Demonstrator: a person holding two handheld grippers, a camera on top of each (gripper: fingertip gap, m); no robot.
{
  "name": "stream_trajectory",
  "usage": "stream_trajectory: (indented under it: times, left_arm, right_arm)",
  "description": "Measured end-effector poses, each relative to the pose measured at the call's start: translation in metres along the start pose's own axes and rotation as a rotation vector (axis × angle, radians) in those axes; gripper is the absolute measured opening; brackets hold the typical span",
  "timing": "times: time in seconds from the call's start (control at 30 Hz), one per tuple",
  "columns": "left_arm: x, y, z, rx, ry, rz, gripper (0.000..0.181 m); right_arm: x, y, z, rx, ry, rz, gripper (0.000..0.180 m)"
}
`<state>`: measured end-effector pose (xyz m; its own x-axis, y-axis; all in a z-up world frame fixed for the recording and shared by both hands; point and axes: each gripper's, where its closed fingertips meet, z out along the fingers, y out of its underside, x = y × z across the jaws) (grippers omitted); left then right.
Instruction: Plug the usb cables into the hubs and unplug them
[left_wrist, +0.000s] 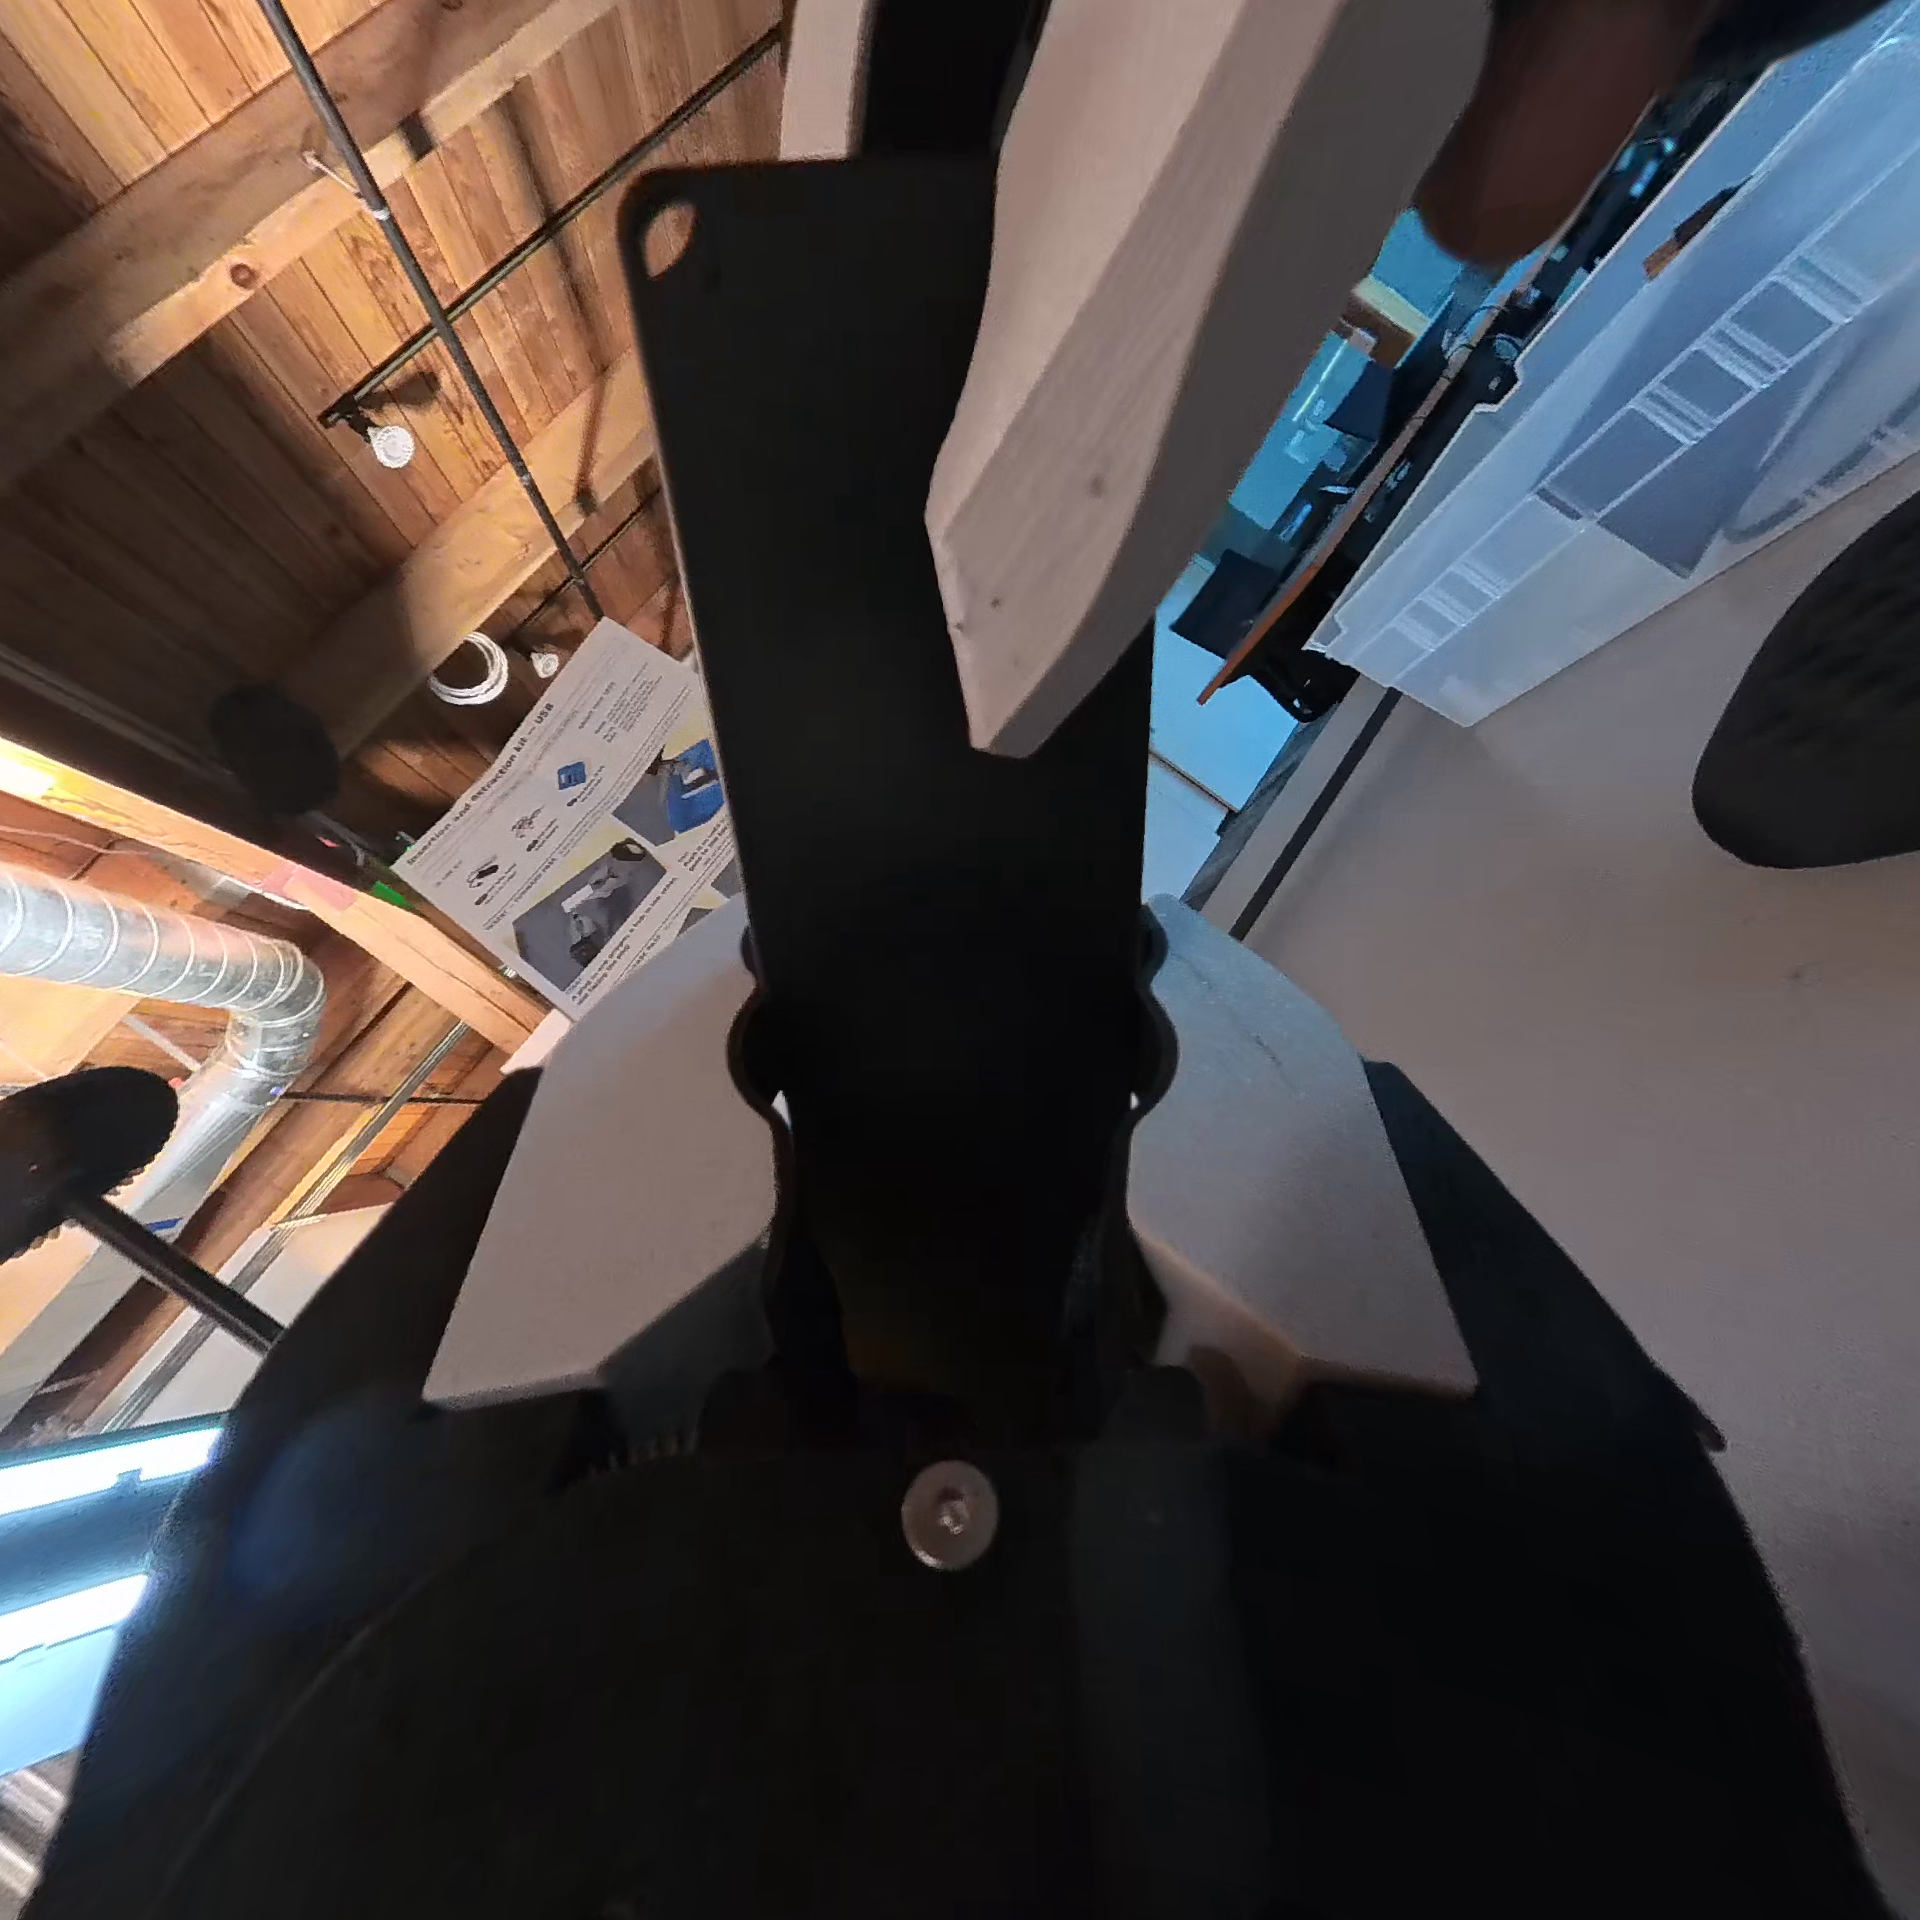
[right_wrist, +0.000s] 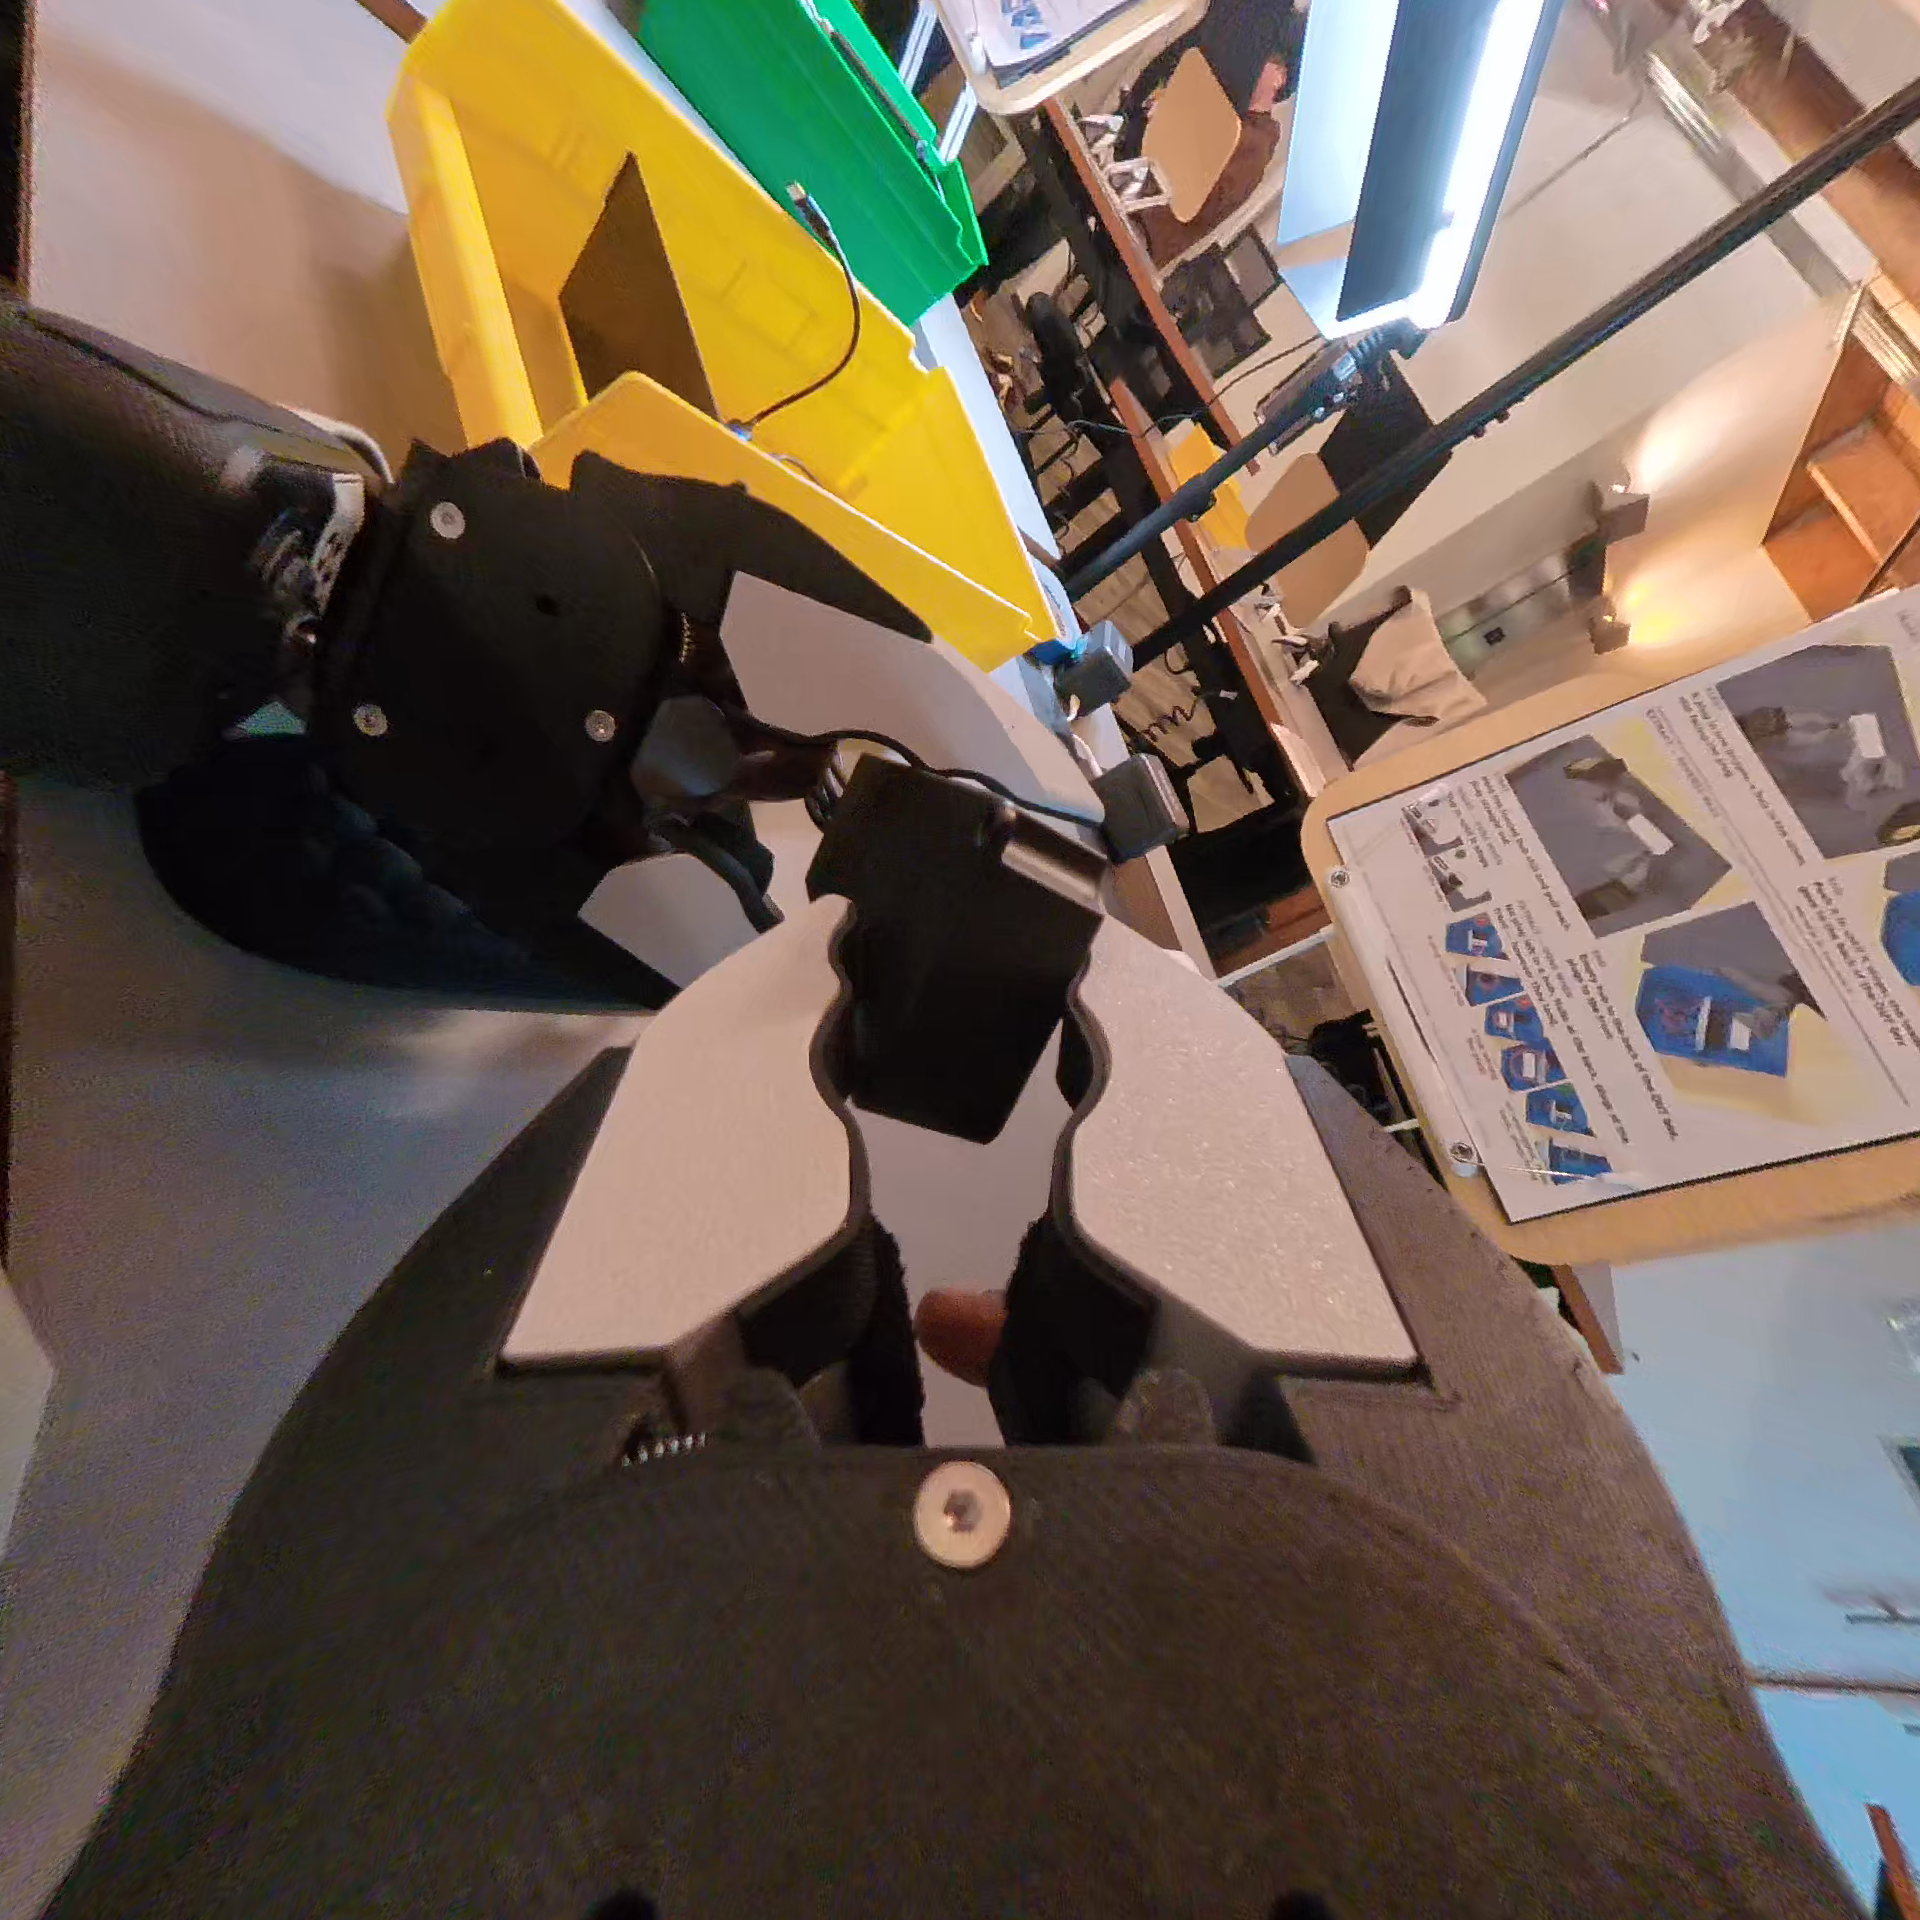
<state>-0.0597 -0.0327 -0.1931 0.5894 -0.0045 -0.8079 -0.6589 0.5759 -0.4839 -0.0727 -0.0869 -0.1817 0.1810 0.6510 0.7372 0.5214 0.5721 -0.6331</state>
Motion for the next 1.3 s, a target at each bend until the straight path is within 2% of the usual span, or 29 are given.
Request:
stream_trajectory:
  times: [0.07,0.17,0.3,0.47,0.6,0.67,0.8,1.0,1.2,1.3]
  left_arm:
    - [0.003,0.000,0.001,0.010,0.022,-0.009,0.064]
    - [-0.001,-0.004,-0.002,0.058,0.028,-0.079,0.061]
    - [-0.021,-0.009,-0.006,0.130,-0.003,-0.301,0.063]
    - [-0.041,0.006,-0.007,0.125,-0.034,-0.546,0.058]
    - [-0.048,0.012,-0.008,0.129,-0.044,-0.637,0.043]
    - [-0.050,0.019,-0.008,0.095,-0.051,-0.665,0.022]
    - [-0.051,0.018,-0.010,0.129,-0.012,-0.785,0.010]
    - [-0.054,0.021,-0.010,0.146,-0.006,-0.855,0.012]
    - [-0.042,0.014,-0.009,0.143,0.037,-0.743,0.015]
    - [-0.039,0.012,-0.009,0.144,0.057,-0.728,0.016]
  right_arm:
    - [0.002,0.002,0.000,-0.002,0.008,-0.026,0.033]
    - [0.028,0.012,-0.005,-0.083,0.180,-0.166,0.030]
    - [0.078,0.018,-0.033,-0.132,0.407,-0.250,0.028]
    - [0.139,0.040,-0.076,-0.229,0.609,-0.249,0.028]
    - [0.186,0.069,-0.124,-0.314,0.792,-0.214,0.028]
    - [0.204,0.092,-0.150,-0.374,0.873,-0.193,0.028]
    - [0.228,0.148,-0.199,-0.518,0.997,-0.118,0.027]
    - [0.240,0.220,-0.241,-0.594,1.062,0.069,0.025]
    - [0.234,0.276,-0.241,-0.637,1.019,0.200,0.025]
    - [0.231,0.280,-0.233,-0.646,0.984,0.205,0.025]
